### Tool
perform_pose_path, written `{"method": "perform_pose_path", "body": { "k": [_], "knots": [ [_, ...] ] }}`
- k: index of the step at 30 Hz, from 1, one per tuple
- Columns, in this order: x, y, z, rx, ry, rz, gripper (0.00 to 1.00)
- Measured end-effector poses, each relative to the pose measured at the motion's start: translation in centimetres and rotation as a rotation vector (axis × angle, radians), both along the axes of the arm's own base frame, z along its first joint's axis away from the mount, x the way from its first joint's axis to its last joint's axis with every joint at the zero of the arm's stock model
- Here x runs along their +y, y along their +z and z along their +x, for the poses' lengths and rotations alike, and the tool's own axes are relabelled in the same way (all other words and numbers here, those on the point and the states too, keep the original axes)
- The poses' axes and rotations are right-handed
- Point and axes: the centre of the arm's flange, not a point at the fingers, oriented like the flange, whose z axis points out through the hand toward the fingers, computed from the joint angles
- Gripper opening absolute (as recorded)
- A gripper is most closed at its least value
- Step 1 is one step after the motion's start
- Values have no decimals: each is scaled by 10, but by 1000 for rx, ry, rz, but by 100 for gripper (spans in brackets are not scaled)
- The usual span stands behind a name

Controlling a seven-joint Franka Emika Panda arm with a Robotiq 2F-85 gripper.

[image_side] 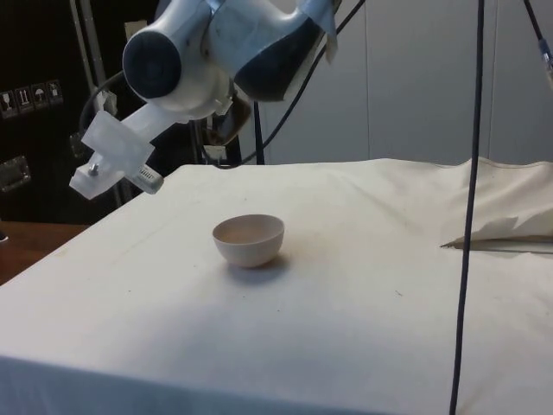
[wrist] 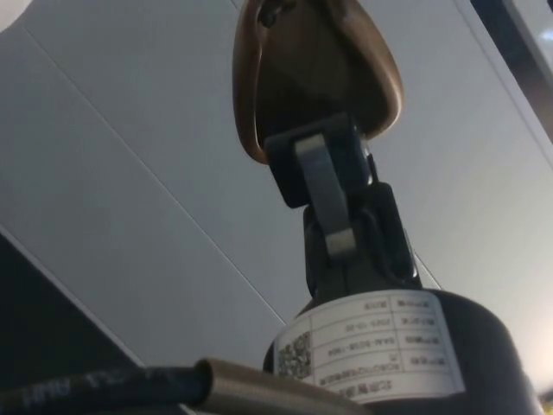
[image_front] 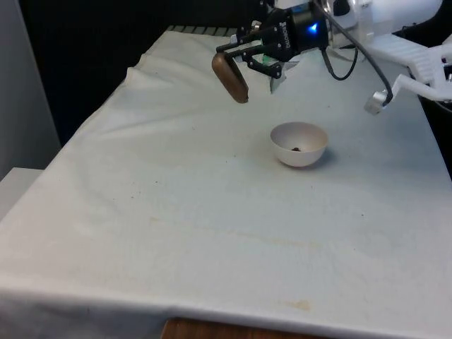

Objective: Pour the coffee beans from the cup into the bowl.

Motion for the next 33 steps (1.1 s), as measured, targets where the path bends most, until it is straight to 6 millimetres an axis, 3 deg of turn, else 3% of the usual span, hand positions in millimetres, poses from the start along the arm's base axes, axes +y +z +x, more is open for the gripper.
{"method": "perform_pose_path", "body": {
  "k": [33],
  "knots": [
    [-66,3,14,-34,-49,175,0]
  ]
}}
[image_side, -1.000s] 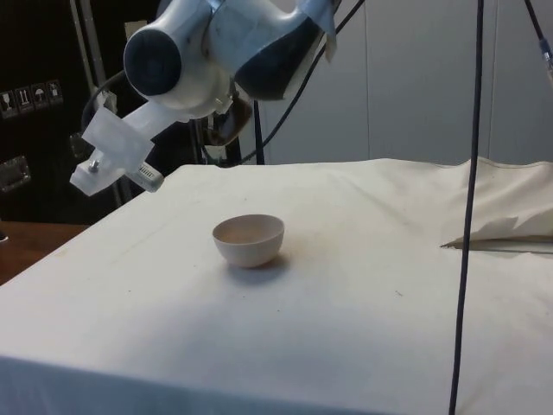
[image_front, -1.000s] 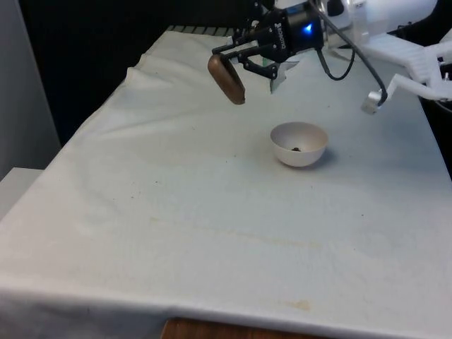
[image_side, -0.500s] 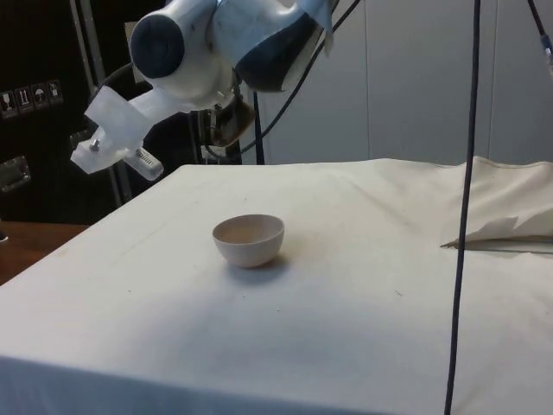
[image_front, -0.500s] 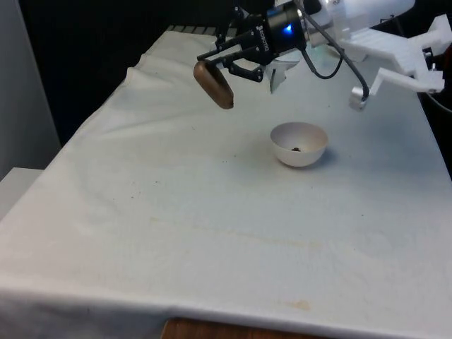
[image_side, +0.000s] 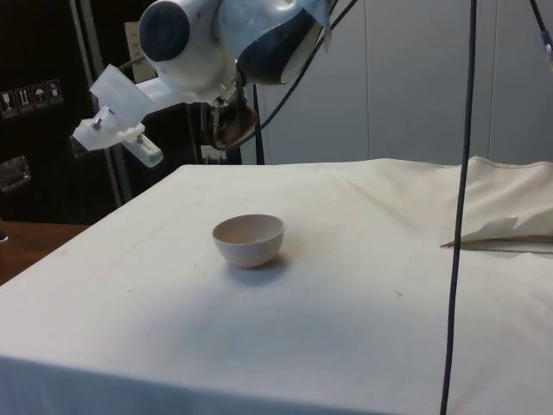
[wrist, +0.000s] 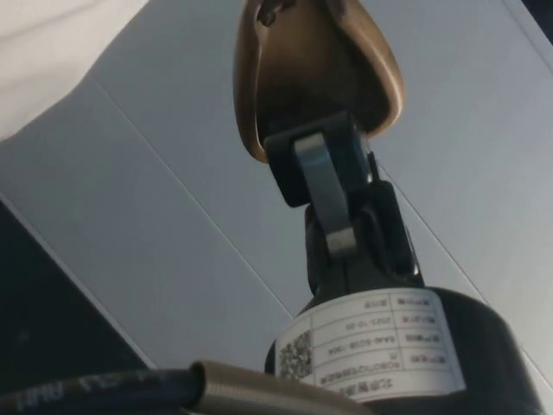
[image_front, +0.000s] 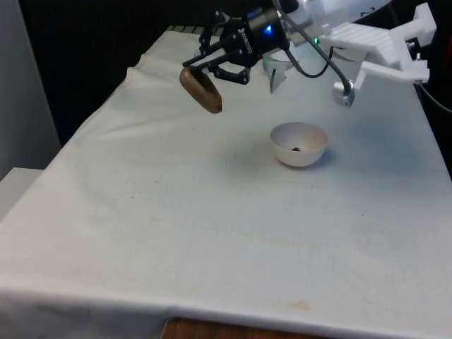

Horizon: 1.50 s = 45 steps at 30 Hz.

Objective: Pour the coffee beans from the cup into the bowl.

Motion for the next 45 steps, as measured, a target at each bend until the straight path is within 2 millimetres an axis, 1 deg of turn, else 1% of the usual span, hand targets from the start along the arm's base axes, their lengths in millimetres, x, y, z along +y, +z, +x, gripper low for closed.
{"method": "perform_pose_path", "body": {
  "k": [3,5,9,25,35,45],
  "knots": [
    [-2,0,1,-1,0,4,0],
    [-9,0,3,-6,-2,17,0],
    [-16,1,5,-9,0,41,0],
    [-35,0,12,9,25,88,0],
    [-38,0,17,26,51,98,0],
    [-40,-2,23,26,79,147,0]
  ]
}}
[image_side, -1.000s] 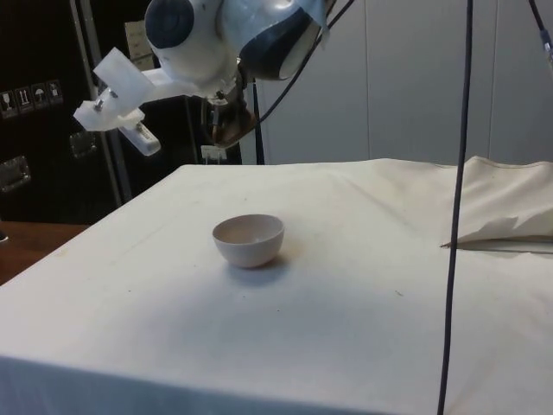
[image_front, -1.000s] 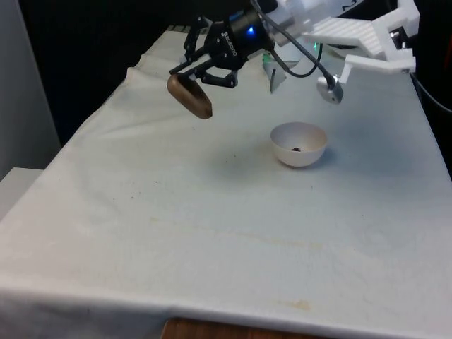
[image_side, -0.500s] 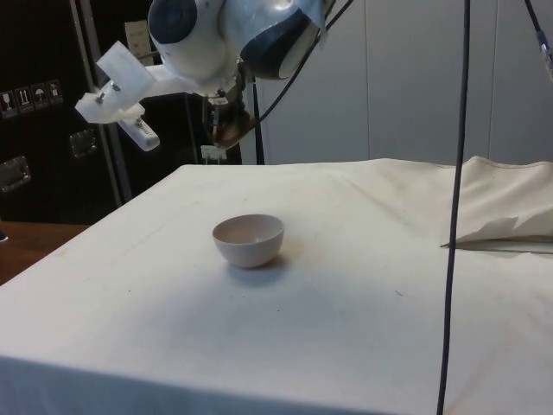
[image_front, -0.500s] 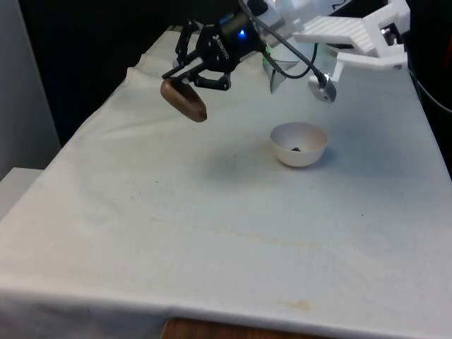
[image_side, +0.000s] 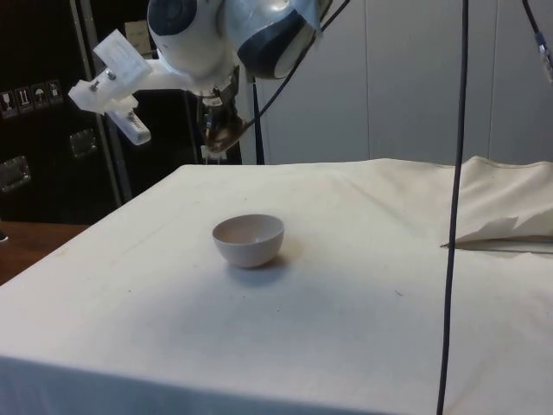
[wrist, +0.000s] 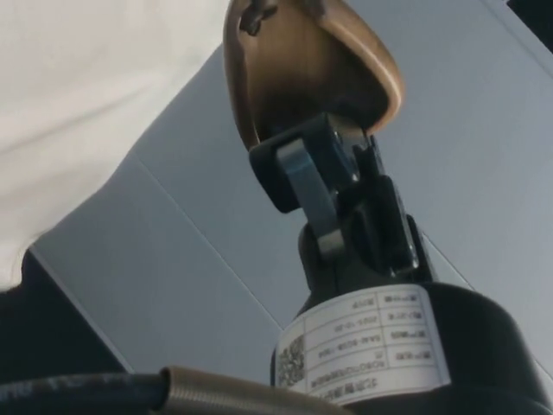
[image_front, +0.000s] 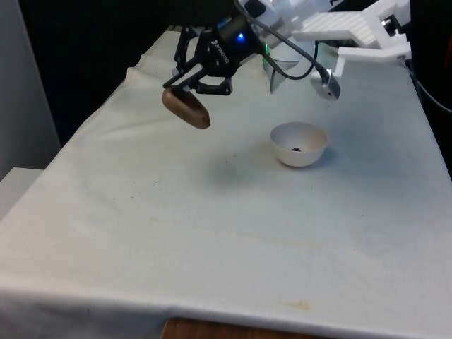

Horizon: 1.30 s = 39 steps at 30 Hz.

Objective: Pour the coffee beans from the cup into the bowl.

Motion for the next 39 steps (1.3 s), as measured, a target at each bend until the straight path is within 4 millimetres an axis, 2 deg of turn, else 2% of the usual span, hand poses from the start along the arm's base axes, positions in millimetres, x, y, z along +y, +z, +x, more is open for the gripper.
{"method": "perform_pose_path", "body": {
  "k": [18,39],
  "knots": [
    [-1,-10,13,3,48,110,0],
    [-11,-33,15,20,88,224,0]
  ]
}}
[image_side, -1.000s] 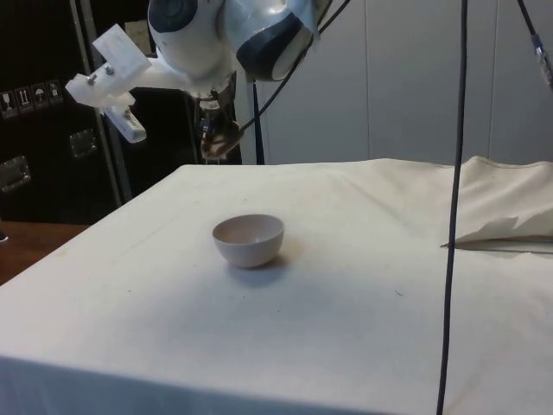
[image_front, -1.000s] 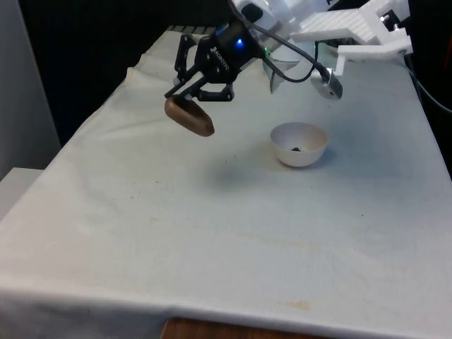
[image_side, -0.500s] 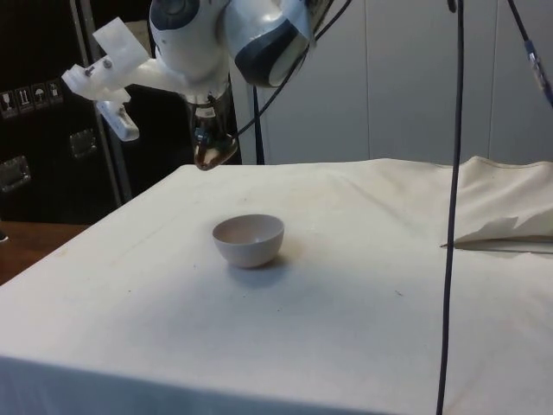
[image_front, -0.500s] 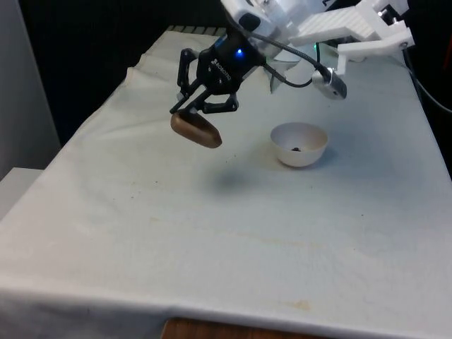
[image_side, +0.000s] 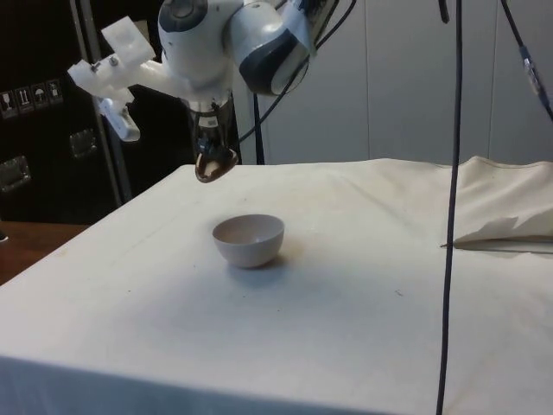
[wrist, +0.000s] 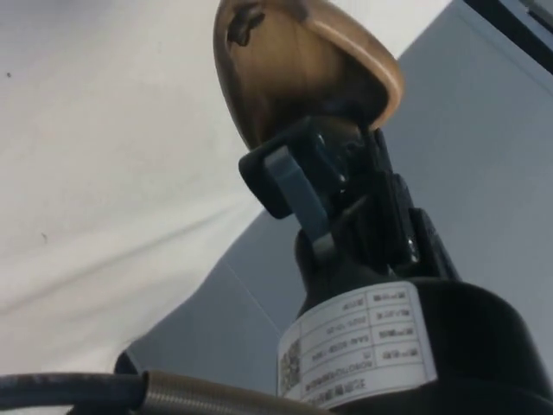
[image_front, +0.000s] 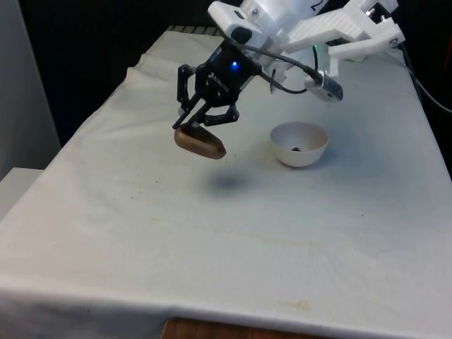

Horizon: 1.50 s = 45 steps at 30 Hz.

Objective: Pour the coffee beans from the cup into the bowl.

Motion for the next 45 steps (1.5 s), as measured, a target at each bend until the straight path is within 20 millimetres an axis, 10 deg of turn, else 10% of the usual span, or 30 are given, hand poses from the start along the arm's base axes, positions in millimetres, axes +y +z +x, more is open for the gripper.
{"method": "perform_pose_path", "body": {
  "k": [45],
  "knots": [
    [-37,-39,-2,167,51,235,0]
  ]
}}
